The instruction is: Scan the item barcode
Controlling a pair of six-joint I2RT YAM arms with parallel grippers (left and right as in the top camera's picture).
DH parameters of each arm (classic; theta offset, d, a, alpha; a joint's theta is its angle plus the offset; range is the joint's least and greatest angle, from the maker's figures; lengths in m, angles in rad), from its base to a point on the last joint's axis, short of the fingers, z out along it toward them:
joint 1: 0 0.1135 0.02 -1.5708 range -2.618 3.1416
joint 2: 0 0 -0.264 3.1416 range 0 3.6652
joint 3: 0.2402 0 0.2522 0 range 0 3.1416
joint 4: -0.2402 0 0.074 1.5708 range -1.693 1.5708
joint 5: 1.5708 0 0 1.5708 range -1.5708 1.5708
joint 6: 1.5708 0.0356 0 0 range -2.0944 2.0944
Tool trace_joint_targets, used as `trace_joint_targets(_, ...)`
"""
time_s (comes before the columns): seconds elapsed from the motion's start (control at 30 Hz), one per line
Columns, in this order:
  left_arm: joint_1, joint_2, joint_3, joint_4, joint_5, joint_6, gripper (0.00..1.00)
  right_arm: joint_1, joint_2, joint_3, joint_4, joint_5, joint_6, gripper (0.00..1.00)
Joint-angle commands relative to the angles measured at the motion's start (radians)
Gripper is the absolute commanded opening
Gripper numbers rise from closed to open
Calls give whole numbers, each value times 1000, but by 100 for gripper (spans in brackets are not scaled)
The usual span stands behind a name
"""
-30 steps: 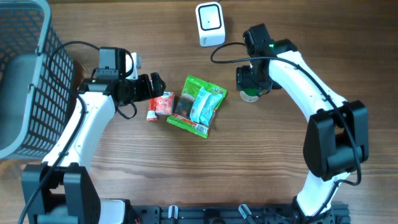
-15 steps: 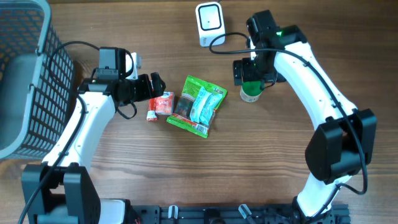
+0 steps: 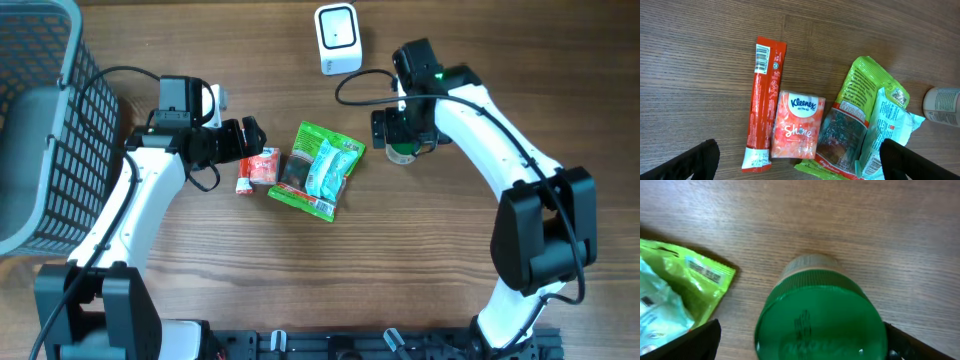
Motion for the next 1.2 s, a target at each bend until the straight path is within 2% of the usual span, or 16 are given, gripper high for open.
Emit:
trace_joint_targets(0.0,9,-11,14,3,8,2,100,4,-5,-59,47,3,-6,100)
trace_joint_targets(0.3,9,-11,14,4,8,2,100,4,-5,-137,158,4,-2,100)
trace_joint_targets(0.73,9,-11,14,3,8,2,100,1,14,-140,201,31,-3,100)
trace_joint_targets(0.83,9,-11,14,3,8,2,100,1,20,-140,197,80,-2,95)
trace_joint_targets(1.17,9,-11,14,3,8,2,100,1,21,-140,184,50,24,92)
